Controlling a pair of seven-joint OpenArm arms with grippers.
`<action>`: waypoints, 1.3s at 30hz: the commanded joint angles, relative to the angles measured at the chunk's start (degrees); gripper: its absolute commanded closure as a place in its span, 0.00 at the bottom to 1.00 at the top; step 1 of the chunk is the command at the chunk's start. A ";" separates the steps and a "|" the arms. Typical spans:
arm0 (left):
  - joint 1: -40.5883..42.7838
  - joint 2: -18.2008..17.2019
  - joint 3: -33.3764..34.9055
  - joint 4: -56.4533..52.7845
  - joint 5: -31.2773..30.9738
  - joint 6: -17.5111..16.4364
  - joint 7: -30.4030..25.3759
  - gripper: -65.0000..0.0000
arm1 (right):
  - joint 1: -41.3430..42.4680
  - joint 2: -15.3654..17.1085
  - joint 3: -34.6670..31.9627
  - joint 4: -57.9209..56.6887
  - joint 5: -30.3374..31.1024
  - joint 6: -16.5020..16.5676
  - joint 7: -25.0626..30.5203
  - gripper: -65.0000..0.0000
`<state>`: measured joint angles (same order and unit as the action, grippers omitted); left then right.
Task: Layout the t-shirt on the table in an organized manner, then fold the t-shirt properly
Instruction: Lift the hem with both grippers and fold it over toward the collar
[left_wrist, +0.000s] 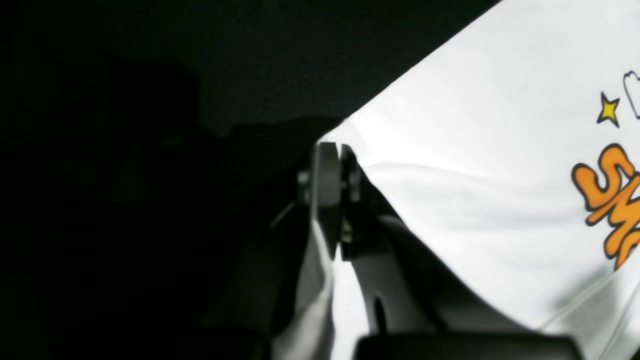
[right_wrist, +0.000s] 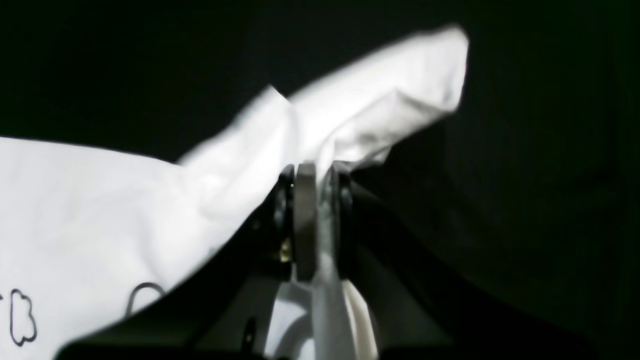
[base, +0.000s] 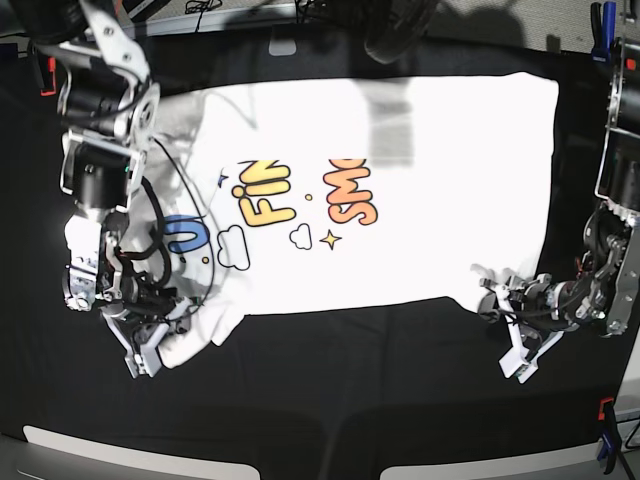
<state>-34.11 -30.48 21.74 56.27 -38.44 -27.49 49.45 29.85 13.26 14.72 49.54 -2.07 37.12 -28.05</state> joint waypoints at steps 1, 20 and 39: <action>-1.92 -0.70 -0.37 0.83 -0.59 -0.17 -1.07 1.00 | 0.15 0.63 -0.46 4.07 1.27 0.35 0.24 1.00; 13.99 -9.16 -0.39 29.62 11.47 10.21 0.72 1.00 | -34.05 0.76 -1.22 50.99 3.08 0.15 -4.04 1.00; 35.12 -15.28 -0.39 48.68 31.65 22.23 3.41 1.00 | -44.06 5.20 1.88 57.51 2.10 -0.07 -4.39 1.00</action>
<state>1.72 -44.80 21.85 103.94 -7.60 -6.13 52.99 -14.79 17.65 16.25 105.84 -0.36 37.34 -33.52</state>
